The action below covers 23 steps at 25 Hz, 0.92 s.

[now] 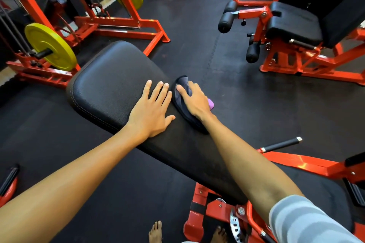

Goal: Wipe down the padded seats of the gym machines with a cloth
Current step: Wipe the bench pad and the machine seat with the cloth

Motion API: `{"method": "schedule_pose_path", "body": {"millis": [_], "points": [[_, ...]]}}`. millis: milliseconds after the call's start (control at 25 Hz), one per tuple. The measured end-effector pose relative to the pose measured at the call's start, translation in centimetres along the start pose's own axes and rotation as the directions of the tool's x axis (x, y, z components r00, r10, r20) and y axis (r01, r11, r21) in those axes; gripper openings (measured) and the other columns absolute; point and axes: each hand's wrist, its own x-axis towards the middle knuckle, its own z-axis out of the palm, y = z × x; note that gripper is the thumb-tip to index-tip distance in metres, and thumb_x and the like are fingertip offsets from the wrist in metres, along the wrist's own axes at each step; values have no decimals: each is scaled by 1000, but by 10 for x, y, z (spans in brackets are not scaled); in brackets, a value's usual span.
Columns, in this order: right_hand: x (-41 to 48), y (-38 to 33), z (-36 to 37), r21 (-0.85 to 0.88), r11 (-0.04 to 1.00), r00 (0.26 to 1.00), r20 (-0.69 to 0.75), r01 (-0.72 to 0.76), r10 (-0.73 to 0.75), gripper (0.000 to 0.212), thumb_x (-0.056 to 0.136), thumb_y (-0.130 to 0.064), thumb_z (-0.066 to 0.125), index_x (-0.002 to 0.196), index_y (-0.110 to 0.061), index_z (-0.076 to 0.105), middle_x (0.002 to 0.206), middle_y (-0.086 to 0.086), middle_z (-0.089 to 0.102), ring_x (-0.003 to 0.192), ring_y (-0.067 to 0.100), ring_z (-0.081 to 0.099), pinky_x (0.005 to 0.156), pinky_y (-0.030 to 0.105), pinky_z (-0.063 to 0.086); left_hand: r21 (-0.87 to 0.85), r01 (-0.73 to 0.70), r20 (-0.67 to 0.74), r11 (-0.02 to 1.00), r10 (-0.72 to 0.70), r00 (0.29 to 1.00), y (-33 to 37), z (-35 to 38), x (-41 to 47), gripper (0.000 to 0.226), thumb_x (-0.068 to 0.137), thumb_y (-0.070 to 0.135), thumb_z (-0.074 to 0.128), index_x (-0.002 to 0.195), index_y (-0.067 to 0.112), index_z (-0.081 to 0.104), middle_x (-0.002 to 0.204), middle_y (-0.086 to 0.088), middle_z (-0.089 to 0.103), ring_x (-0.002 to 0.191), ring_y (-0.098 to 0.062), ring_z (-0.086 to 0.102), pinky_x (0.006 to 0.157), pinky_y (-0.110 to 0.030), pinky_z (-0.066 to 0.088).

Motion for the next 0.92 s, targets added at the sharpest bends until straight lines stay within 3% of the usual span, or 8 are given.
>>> {"method": "schedule_pose_path", "body": {"millis": [120,240,360,520,600,720,840,920], "points": [[-8,47,-4,-33,996,996,-32,-87,86,57,95,-74,37,127,-30,54,133,-2,56,118,26,56,99,43,43,5,-6,6,1000,6,1000,-1,0,0,81,102,62,10,161,7,5,168,-19,0,156,-35,-3,122,-60,1],[-27,113,-8,-44,956,956,-55,-290,288,55,96,-72,36,114,-23,55,125,6,57,118,35,57,102,49,43,-5,-10,9,1000,10,1000,-2,2,0,81,102,63,9,161,8,4,169,-18,0,156,-35,-3,123,-60,1],[-24,108,1,-40,912,907,-131,-408,400,55,97,-68,37,121,-21,50,134,11,53,124,41,52,105,52,38,11,-10,1,1000,10,1000,-2,3,1,81,102,63,9,161,8,5,169,-19,1,156,-35,-2,122,-60,2],[-50,39,41,-25,985,947,-277,-173,159,58,98,-61,45,142,-24,40,153,5,37,139,36,36,117,51,26,36,-9,25,999,8,1000,-3,1,2,81,101,61,7,161,6,2,168,-20,-2,156,-35,-5,122,-61,-1],[-88,31,54,-107,994,967,-255,-22,-6,51,100,-59,43,140,-28,44,160,4,28,145,32,28,121,48,23,42,-17,43,999,15,999,-3,1,2,82,101,61,6,161,6,1,168,-20,-3,156,-34,-6,122,-61,-1],[-140,65,57,-155,987,974,-214,44,-76,41,103,-53,42,136,-30,52,162,3,27,143,31,31,118,46,27,41,-37,56,998,35,998,-3,0,0,82,101,61,7,161,5,1,168,-19,-2,156,-32,-6,122,-62,-2],[-140,117,49,-182,972,961,-257,-150,100,54,99,-57,29,133,-24,56,155,14,37,136,40,43,114,50,32,23,-78,60,997,76,995,-3,-3,2,81,102,61,6,161,6,2,169,-17,-2,157,-29,-6,123,-60,-4],[-112,120,38,-24,942,902,-299,-334,312,62,95,-59,22,135,-23,54,148,18,42,132,44,44,112,55,32,11,-119,62,993,118,991,-3,-3,2,81,102,61,7,161,7,3,169,-15,-1,157,-29,-6,123,-58,-4]]}}
